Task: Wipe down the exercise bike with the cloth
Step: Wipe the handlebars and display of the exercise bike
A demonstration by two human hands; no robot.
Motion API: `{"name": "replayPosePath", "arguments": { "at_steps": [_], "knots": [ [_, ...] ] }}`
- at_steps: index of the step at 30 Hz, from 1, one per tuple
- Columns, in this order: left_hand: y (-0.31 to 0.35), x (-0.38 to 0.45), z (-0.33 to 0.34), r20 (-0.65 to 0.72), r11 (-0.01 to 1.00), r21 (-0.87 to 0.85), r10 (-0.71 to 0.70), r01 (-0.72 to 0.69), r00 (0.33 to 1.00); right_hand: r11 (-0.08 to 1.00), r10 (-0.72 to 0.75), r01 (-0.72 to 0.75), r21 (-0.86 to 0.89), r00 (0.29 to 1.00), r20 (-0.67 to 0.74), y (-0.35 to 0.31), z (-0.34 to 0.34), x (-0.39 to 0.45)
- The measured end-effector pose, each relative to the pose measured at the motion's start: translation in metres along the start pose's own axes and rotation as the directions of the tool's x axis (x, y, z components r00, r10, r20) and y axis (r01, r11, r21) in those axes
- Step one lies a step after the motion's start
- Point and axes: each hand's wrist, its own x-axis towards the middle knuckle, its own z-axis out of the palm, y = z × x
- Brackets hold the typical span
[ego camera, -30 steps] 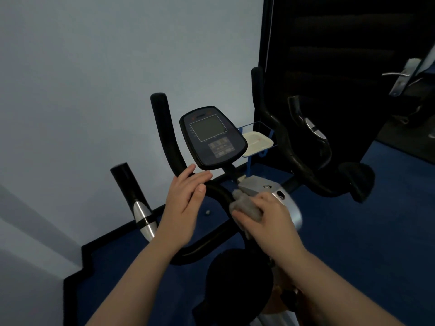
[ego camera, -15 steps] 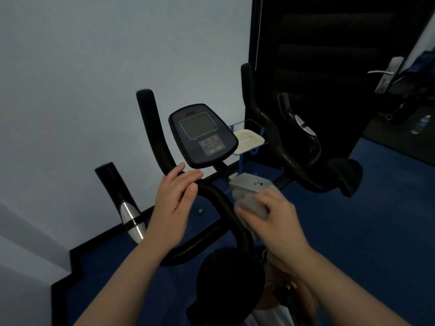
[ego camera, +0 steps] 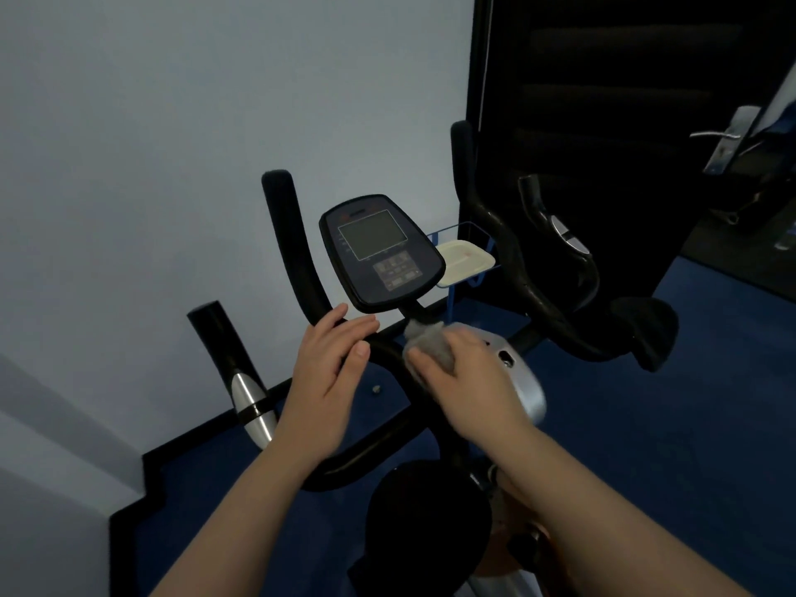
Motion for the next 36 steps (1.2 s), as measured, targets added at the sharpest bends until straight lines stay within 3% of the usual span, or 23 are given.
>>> {"name": "replayPosePath", "arguments": {
  "at_steps": [5,9,12,18,20,23,25,27,29,32,36],
  "knots": [
    [0.003,-0.001,-0.001,-0.031,0.999,-0.023,-0.031,0.03,0.999,1.0,-0.016,0.017,-0.014,0.997,0.081,0.016,-0.004,-0.01],
    [0.007,0.002,-0.004,-0.166,0.998,-0.047,-0.038,0.03,0.985,0.991,-0.111,0.107,0.086,0.993,0.04,-0.002,0.002,0.022],
    [0.016,-0.004,-0.009,-0.278,0.999,-0.033,-0.043,0.036,0.96,0.962,-0.245,0.213,0.172,0.949,0.197,-0.023,0.017,0.028],
    [0.018,0.014,-0.075,-0.482,0.959,0.278,0.081,0.064,0.872,0.94,-0.225,0.282,-0.194,0.936,0.269,-0.002,-0.003,0.032],
    [0.017,0.03,-0.096,-0.421,0.945,0.308,0.033,0.109,0.906,0.938,-0.246,0.287,-0.197,0.947,0.207,-0.02,0.003,0.048],
    [0.009,0.046,-0.108,-0.207,0.9,0.397,-0.105,0.181,0.973,0.944,-0.314,0.327,-0.051,0.933,0.176,-0.061,0.029,0.05],
    [-0.001,0.05,-0.112,-0.117,0.85,0.478,-0.19,0.223,0.975,0.924,-0.323,0.354,-0.144,0.925,0.201,-0.067,0.041,0.044],
    [-0.012,0.05,-0.118,-0.129,0.873,0.413,-0.226,0.26,0.966,0.893,-0.287,0.344,-0.289,0.931,0.224,-0.057,0.037,0.043],
    [-0.019,0.047,-0.122,-0.159,0.928,0.226,-0.265,0.296,0.951,0.878,-0.229,0.316,-0.359,0.937,0.265,-0.051,0.03,0.051],
    [-0.025,0.046,-0.118,-0.22,0.949,0.073,-0.283,0.305,0.933,0.922,-0.211,0.259,-0.287,0.959,0.188,-0.067,0.034,0.07],
    [-0.027,0.048,-0.104,-0.332,0.959,0.078,-0.234,0.274,0.914,0.939,-0.246,0.25,-0.236,0.968,0.049,-0.086,0.06,0.072]
  ]
}}
